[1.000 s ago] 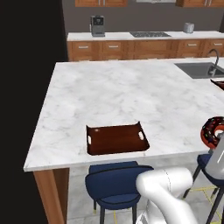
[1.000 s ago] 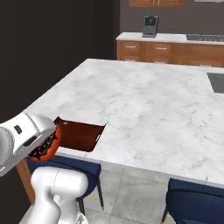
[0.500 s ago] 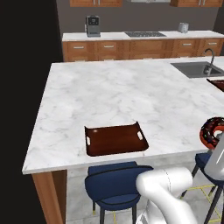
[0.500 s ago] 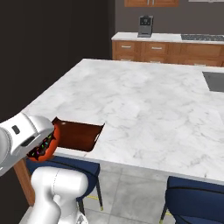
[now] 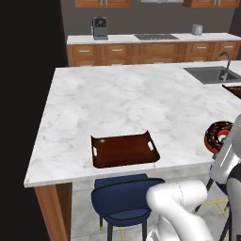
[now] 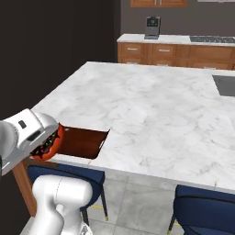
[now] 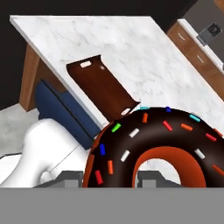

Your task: Take the cake and donut from the fridge and place them on the empty tray on the dining counter.

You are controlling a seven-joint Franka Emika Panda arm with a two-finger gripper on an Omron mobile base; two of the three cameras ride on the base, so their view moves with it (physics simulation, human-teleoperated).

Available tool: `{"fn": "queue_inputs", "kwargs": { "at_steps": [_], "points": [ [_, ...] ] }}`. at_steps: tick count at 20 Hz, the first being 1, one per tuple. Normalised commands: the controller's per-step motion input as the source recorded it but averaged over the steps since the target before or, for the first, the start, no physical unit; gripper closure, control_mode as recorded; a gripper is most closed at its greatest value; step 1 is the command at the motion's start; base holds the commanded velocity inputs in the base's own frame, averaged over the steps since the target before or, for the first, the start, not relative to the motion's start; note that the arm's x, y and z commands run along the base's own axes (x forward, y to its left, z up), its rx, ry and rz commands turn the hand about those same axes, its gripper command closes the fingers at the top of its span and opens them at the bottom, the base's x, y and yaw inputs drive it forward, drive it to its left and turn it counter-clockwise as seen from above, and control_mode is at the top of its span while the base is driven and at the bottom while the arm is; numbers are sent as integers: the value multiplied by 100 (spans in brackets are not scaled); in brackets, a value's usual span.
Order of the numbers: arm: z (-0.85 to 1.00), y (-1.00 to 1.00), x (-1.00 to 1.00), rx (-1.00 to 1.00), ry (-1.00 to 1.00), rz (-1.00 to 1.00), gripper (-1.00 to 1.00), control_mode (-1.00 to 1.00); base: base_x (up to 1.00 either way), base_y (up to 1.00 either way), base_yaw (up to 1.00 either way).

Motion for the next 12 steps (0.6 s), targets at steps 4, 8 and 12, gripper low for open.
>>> {"fn": "queue_inputs", "kwargs": {
  "at_steps": [4, 8, 12],
  "points": [
    [0, 18, 59, 1, 10, 12, 100, -100, 0, 0, 0],
    [0, 3, 64, 19, 23, 12, 100, -100, 0, 0, 0],
    [-1, 20, 45, 13, 14, 7, 100, -100, 0, 0, 0]
  ]
}}
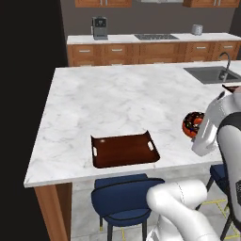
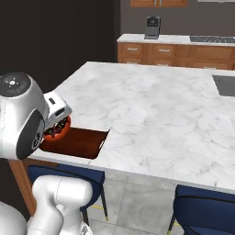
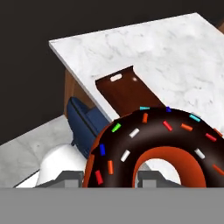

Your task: Take the cake and donut from the fridge and place them on the empty tray on the dining counter.

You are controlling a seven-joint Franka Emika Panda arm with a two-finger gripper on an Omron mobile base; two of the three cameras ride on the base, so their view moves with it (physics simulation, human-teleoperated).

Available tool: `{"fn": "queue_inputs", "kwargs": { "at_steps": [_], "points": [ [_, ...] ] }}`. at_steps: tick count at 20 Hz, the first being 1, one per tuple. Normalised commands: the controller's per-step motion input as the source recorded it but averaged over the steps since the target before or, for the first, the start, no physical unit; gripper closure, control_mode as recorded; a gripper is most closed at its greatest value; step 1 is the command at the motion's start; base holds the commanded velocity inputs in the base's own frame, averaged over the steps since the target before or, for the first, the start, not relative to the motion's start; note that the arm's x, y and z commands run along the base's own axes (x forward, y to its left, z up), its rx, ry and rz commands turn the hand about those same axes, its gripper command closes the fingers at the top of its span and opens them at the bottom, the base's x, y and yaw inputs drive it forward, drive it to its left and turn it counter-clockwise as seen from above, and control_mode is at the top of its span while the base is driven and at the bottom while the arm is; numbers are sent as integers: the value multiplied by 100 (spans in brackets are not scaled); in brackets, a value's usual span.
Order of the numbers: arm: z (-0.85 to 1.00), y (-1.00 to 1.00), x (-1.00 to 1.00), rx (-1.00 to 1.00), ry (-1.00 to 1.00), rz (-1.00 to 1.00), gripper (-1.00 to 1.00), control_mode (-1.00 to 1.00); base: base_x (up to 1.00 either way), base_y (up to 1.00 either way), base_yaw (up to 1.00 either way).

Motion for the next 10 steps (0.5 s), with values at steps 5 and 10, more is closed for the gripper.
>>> {"fn": "queue_inputs", "kwargs": {
  "at_steps": [5, 10],
  "points": [
    [-27, 62, 57, -8, 10, 0, 100, -100, 0, 0, 0],
    [-26, 59, 73, -8, 23, 0, 100, -100, 0, 0, 0]
  ]
}}
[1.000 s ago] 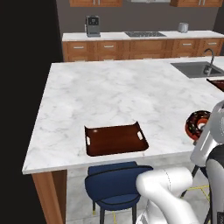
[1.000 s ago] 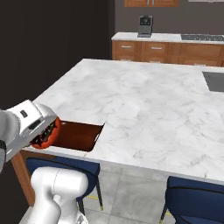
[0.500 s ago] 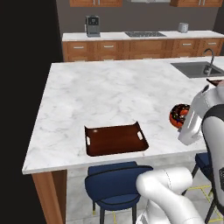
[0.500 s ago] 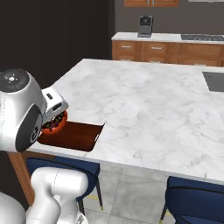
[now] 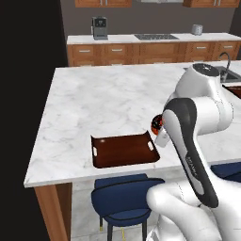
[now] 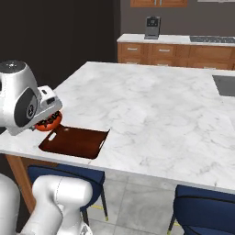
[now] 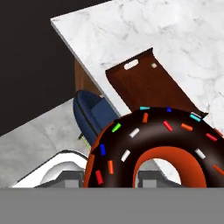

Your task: Take the cake and donut from the fridge and place them on the empty tray on the dining counter.

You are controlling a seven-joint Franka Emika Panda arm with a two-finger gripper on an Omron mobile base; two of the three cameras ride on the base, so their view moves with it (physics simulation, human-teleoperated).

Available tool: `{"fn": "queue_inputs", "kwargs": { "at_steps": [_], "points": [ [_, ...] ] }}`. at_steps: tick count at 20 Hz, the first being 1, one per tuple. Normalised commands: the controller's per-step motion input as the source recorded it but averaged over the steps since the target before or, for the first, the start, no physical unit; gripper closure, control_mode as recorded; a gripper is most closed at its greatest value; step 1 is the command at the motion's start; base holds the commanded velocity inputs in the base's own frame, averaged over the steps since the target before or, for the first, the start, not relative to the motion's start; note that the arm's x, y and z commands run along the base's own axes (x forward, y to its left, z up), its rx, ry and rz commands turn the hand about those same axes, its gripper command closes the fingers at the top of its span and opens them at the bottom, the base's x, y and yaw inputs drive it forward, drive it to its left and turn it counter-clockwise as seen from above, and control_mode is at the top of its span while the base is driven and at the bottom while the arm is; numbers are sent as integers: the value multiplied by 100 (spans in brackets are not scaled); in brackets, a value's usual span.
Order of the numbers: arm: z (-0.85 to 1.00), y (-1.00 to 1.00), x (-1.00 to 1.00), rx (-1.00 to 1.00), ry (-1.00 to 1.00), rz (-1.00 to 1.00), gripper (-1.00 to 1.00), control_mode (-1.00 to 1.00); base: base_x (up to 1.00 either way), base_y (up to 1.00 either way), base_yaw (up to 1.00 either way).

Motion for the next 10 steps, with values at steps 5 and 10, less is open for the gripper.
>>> {"fn": "queue_inputs", "kwargs": {
  "at_steps": [5, 10],
  "points": [
    [-28, 34, 48, 0, 14, -4, 100, -100, 0, 0, 0],
    [-31, 32, 35, 0, 2, -11, 100, -100, 0, 0, 0]
  ]
}}
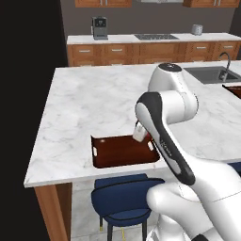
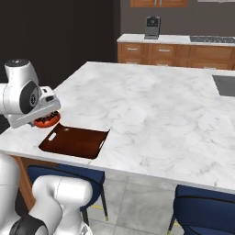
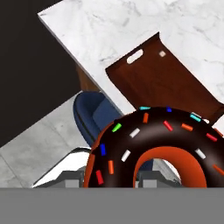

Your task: Take the cake and donut from the fridge and place them on the empty tray on the dining counter.

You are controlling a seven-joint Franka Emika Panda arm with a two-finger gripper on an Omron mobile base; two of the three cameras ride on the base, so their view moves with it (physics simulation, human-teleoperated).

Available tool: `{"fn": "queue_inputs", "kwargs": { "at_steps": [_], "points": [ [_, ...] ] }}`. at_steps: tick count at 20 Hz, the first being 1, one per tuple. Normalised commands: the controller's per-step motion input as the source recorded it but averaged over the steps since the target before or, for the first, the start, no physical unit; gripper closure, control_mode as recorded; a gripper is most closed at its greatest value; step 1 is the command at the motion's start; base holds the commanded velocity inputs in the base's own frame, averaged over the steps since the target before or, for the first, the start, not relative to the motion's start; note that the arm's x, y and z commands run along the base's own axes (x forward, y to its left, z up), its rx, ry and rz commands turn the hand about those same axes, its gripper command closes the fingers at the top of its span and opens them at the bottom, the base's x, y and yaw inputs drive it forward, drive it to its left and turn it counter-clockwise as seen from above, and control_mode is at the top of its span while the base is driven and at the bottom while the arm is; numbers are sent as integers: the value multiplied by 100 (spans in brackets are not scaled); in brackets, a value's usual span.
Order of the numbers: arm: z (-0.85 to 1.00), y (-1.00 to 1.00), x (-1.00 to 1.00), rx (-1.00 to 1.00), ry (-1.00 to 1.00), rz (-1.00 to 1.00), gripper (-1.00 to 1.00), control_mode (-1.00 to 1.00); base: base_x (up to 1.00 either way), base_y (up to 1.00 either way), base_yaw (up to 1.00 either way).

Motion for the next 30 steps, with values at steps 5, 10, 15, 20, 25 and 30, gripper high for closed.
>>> {"fn": "queue_inputs", "kwargs": {
  "at_steps": [5, 10, 15, 20, 25, 30],
  "points": [
    [-57, 8, 7, -5, -1, -11, 100, -100, 0, 0, 0],
    [-52, 6, 43, 0, 2, -5, 100, -100, 0, 0, 0],
    [-32, 8, 72, 0, 11, 0, 100, -100, 0, 0, 0],
    [-29, 17, 56, 0, 6, 0, 100, -100, 0, 0, 0],
    [-36, 24, 51, 0, 4, 0, 100, -100, 0, 0, 0],
    [-38, 15, 50, 0, 0, 0, 100, -100, 0, 0, 0]
  ]
}}
